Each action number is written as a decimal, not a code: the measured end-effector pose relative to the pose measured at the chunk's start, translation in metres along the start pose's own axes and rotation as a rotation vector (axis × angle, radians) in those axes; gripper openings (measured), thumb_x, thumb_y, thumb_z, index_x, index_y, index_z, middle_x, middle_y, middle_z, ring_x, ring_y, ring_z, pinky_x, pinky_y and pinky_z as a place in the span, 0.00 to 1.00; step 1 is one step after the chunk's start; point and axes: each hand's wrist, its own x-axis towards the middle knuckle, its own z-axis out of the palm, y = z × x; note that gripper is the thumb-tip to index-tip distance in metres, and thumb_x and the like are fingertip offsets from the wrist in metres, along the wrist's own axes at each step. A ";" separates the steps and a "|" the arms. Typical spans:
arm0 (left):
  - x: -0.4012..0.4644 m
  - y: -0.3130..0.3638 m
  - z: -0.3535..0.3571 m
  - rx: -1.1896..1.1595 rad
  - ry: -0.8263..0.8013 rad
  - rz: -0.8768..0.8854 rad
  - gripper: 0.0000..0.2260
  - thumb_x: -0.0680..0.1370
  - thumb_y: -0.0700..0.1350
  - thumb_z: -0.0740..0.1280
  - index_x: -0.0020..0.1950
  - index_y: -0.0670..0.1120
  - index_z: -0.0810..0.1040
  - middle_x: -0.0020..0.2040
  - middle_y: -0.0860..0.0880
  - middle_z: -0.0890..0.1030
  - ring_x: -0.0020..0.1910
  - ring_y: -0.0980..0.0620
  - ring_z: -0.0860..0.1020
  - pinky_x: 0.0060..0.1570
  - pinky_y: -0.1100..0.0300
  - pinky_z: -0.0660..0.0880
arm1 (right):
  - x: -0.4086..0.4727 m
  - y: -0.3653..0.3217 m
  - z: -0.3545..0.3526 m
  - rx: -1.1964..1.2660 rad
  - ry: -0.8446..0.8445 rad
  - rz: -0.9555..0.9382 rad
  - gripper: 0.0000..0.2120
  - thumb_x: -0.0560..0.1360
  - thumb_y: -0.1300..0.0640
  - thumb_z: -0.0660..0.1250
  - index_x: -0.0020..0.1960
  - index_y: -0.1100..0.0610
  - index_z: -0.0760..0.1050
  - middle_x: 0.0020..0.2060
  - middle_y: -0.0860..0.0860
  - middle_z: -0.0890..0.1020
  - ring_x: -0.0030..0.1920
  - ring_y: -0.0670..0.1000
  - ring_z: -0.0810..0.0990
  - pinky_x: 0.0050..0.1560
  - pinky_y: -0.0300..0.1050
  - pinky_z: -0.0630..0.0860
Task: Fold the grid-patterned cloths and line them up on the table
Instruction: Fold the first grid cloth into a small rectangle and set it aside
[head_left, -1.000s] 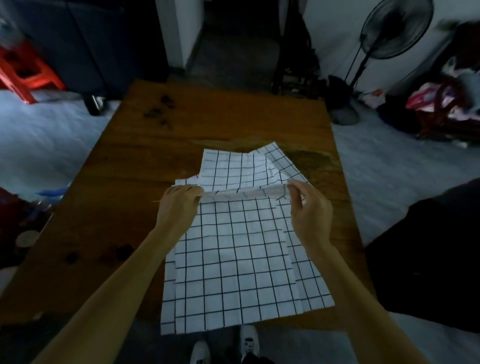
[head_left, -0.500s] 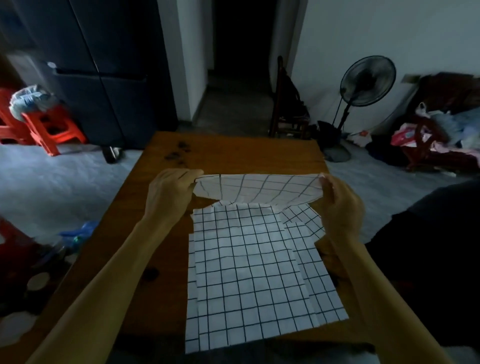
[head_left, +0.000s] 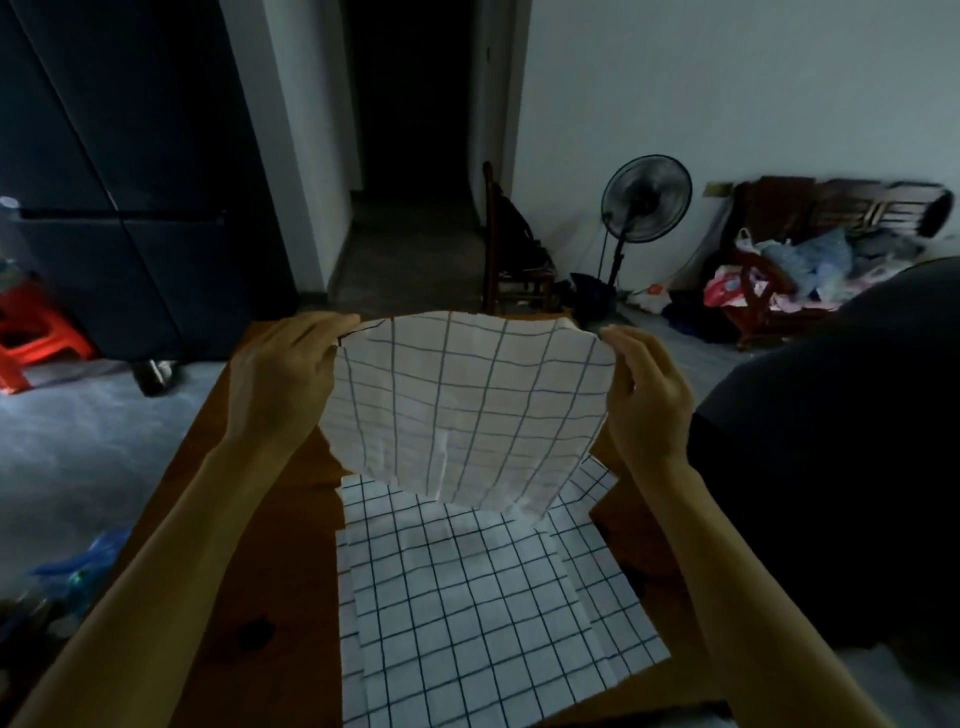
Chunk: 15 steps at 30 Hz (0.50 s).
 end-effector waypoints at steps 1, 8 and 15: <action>0.004 0.001 0.006 0.005 -0.006 0.001 0.11 0.76 0.36 0.62 0.55 0.34 0.78 0.49 0.36 0.82 0.46 0.39 0.81 0.47 0.50 0.77 | 0.003 0.007 0.006 -0.008 -0.002 -0.013 0.09 0.77 0.66 0.64 0.54 0.66 0.78 0.50 0.60 0.82 0.49 0.56 0.82 0.50 0.44 0.80; 0.049 -0.018 0.091 -0.025 -0.064 0.003 0.09 0.75 0.33 0.64 0.54 0.34 0.80 0.49 0.37 0.82 0.47 0.43 0.79 0.51 0.58 0.72 | 0.023 0.082 0.068 0.062 -0.081 0.042 0.10 0.77 0.65 0.60 0.54 0.66 0.79 0.50 0.60 0.82 0.49 0.56 0.81 0.50 0.41 0.77; 0.070 -0.028 0.217 -0.072 -0.400 -0.267 0.10 0.77 0.32 0.63 0.56 0.33 0.78 0.53 0.34 0.80 0.52 0.36 0.78 0.54 0.50 0.71 | 0.007 0.182 0.151 0.123 -0.309 0.216 0.11 0.76 0.68 0.61 0.56 0.64 0.79 0.51 0.59 0.81 0.50 0.58 0.80 0.50 0.44 0.77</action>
